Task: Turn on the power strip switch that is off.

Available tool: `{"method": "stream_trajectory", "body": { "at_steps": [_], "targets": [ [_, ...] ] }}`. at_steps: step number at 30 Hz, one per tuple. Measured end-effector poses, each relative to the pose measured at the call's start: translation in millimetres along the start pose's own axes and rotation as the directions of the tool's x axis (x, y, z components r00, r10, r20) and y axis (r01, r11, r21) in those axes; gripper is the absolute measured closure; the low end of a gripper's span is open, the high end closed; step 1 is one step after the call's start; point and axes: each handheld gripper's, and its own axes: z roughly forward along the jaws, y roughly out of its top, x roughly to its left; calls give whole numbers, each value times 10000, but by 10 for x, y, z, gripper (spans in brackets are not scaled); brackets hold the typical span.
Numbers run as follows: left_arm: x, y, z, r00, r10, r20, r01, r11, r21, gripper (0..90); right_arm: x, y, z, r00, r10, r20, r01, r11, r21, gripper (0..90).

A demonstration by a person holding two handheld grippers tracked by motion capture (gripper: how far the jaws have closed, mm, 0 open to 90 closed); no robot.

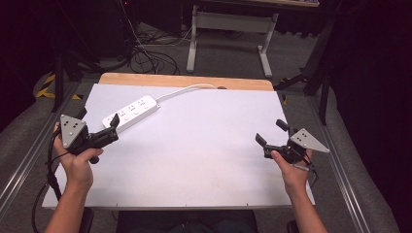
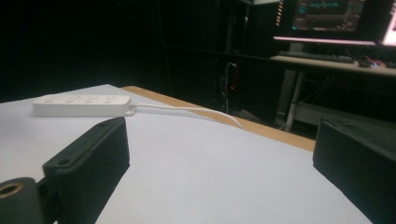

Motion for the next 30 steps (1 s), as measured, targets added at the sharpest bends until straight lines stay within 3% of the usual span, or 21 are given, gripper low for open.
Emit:
{"method": "stream_trajectory", "body": {
  "at_steps": [4, 7, 13, 18, 30],
  "targets": [
    [20, 2, -6, 9999, -113, -71, 112, 9999, -77, 20, 10, -10, -9, 9943, -746, -767, 733, 9971, -204, 27],
    [26, -3, -3, 9999, -126, -54, 126, 9999, -29, 21, 11, 10, -30, 9898, -1001, -1015, 968, 9946, -363, 25],
    [30, -5, -6, 9998, -195, -45, 195, 9998, -49, 25, -46, 40, -80, 9996, -259, -142, 248, 9971, -720, 4],
    [35, -9, -7, 9997, -196, -139, 195, 9998, -73, 27, -70, 35, -92, 9973, 232, 698, -179, 9970, -754, 3],
    [32, -22, 1, 9996, -222, -145, 222, 9997, -38, 32, -67, 25, -73, 9960, 363, 819, -306, 9971, -703, 3]
  ]
}}
